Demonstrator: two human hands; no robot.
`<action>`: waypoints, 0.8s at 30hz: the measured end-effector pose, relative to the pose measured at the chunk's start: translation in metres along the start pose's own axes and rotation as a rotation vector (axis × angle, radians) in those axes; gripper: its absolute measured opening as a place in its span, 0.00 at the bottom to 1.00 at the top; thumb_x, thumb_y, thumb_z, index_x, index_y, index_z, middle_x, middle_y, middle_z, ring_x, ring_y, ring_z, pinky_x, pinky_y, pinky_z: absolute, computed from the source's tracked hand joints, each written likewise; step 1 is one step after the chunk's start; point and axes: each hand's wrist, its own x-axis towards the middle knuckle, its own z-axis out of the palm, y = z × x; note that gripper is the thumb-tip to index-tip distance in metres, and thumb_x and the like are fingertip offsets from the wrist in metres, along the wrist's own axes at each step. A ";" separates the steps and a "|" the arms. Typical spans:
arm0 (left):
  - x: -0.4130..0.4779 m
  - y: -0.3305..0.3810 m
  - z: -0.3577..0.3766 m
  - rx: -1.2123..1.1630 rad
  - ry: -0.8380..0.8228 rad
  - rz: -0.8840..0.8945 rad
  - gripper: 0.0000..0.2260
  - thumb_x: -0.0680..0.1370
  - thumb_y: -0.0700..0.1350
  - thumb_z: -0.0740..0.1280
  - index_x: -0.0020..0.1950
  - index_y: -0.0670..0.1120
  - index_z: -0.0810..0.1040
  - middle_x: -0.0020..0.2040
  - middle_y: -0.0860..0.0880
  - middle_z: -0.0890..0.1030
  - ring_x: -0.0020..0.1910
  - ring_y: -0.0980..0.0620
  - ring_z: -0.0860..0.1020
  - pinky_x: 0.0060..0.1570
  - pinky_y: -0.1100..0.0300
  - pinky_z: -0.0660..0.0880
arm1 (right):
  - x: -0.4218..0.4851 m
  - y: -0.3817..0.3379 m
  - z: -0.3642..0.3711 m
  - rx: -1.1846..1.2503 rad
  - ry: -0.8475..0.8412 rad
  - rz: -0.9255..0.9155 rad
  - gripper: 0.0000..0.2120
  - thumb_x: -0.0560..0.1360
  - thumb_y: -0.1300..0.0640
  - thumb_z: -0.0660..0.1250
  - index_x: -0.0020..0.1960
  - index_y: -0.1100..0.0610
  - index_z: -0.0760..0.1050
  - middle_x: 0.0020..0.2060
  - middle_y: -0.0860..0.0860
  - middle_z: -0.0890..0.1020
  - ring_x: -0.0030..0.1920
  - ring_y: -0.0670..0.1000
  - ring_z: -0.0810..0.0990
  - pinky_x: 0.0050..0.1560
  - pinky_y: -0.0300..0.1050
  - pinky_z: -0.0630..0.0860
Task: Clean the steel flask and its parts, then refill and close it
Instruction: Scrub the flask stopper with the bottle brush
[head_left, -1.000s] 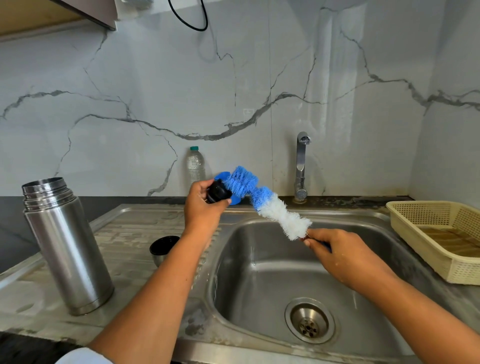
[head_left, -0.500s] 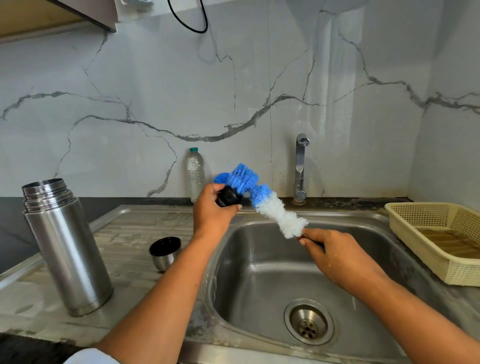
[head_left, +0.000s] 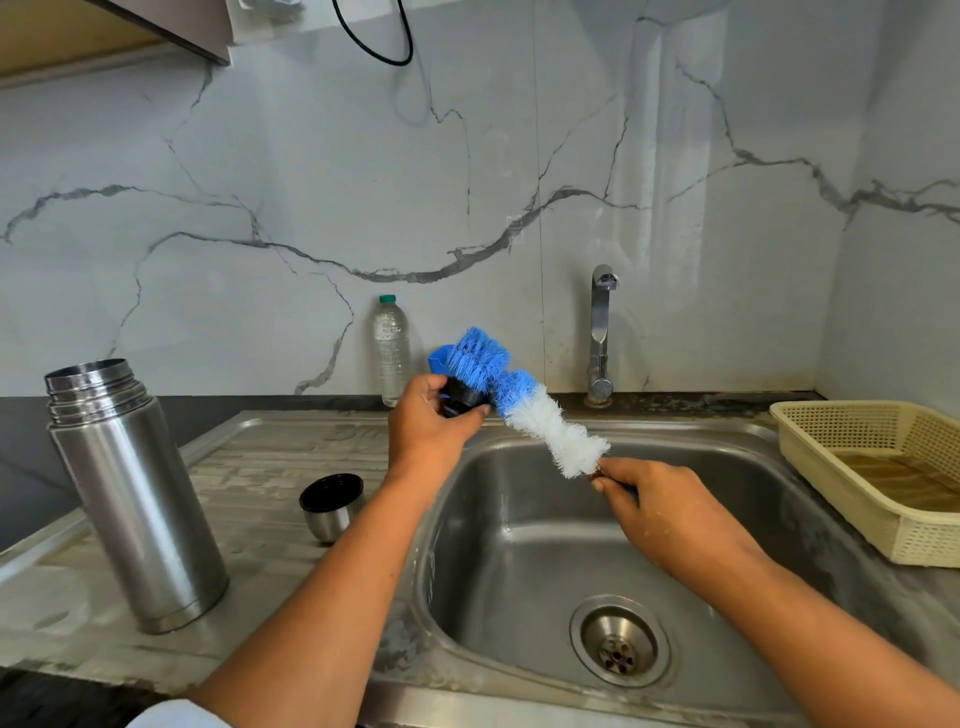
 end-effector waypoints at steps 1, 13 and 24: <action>-0.001 0.001 0.002 -0.035 -0.005 -0.016 0.21 0.71 0.38 0.81 0.58 0.47 0.75 0.50 0.54 0.81 0.47 0.64 0.78 0.43 0.77 0.74 | 0.001 0.000 0.000 0.006 0.003 0.003 0.11 0.84 0.50 0.60 0.58 0.49 0.80 0.37 0.48 0.82 0.36 0.51 0.81 0.39 0.49 0.78; 0.007 -0.003 -0.005 -0.353 -0.032 -0.142 0.20 0.71 0.31 0.78 0.56 0.48 0.78 0.57 0.48 0.84 0.58 0.49 0.83 0.66 0.46 0.78 | 0.005 0.014 0.000 0.116 -0.015 0.003 0.09 0.84 0.48 0.61 0.53 0.44 0.81 0.34 0.47 0.80 0.30 0.44 0.74 0.32 0.36 0.71; 0.005 0.000 -0.010 -0.189 -0.095 -0.018 0.26 0.70 0.28 0.77 0.59 0.50 0.76 0.59 0.50 0.82 0.59 0.57 0.80 0.62 0.63 0.75 | 0.008 0.020 -0.003 0.151 -0.082 -0.048 0.13 0.83 0.47 0.62 0.41 0.44 0.77 0.26 0.44 0.73 0.27 0.42 0.69 0.32 0.37 0.67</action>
